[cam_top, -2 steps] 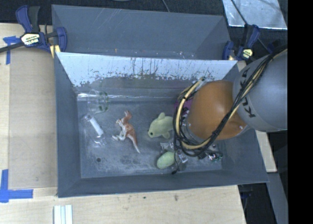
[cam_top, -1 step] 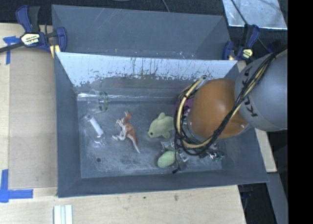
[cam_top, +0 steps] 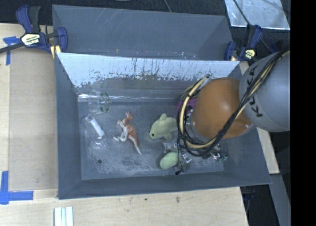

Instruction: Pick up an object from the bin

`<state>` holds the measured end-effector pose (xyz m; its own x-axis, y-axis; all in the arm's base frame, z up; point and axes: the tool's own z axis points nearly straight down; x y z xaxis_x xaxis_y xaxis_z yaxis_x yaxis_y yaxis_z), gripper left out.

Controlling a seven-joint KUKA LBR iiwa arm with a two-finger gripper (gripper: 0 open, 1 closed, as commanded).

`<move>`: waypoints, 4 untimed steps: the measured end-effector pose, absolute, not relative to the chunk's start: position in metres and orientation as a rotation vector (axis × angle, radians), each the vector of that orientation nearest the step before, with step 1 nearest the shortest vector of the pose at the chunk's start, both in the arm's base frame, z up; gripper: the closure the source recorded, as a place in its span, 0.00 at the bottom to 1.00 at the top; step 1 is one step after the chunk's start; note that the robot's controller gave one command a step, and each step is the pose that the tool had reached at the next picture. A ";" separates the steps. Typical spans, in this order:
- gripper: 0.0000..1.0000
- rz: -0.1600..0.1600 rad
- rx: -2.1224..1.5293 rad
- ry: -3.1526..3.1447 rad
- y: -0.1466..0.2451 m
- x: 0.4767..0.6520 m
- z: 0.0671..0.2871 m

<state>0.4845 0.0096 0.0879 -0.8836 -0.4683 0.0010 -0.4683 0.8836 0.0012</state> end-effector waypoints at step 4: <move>1.00 0.001 0.756 -3.053 0.010 0.486 0.162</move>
Offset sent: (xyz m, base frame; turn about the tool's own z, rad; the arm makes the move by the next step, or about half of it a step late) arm 0.0000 -0.0001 0.0849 0.0000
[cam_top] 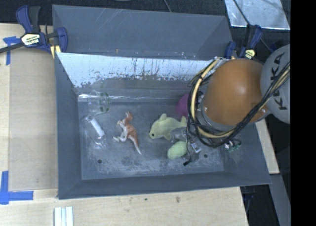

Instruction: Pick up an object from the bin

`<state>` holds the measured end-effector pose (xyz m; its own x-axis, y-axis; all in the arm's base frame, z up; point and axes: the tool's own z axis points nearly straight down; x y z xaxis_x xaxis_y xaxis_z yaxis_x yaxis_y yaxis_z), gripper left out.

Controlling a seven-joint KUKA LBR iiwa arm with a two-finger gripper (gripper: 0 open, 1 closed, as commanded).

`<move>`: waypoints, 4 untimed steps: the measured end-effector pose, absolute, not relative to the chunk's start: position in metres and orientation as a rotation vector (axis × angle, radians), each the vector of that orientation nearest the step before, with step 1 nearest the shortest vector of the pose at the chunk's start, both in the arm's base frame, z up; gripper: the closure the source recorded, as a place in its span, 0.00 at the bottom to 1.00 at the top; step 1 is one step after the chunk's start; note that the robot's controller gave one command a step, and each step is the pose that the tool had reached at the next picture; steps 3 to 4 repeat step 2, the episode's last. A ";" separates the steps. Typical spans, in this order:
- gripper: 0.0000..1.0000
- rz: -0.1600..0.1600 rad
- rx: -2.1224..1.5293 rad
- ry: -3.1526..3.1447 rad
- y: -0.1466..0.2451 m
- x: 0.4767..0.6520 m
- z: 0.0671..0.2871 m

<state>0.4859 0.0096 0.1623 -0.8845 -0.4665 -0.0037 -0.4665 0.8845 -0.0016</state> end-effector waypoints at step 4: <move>1.00 -0.001 -0.753 3.047 0.010 0.486 0.184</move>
Offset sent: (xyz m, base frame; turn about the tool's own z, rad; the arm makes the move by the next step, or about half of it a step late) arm 0.0001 0.0001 0.0056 0.0000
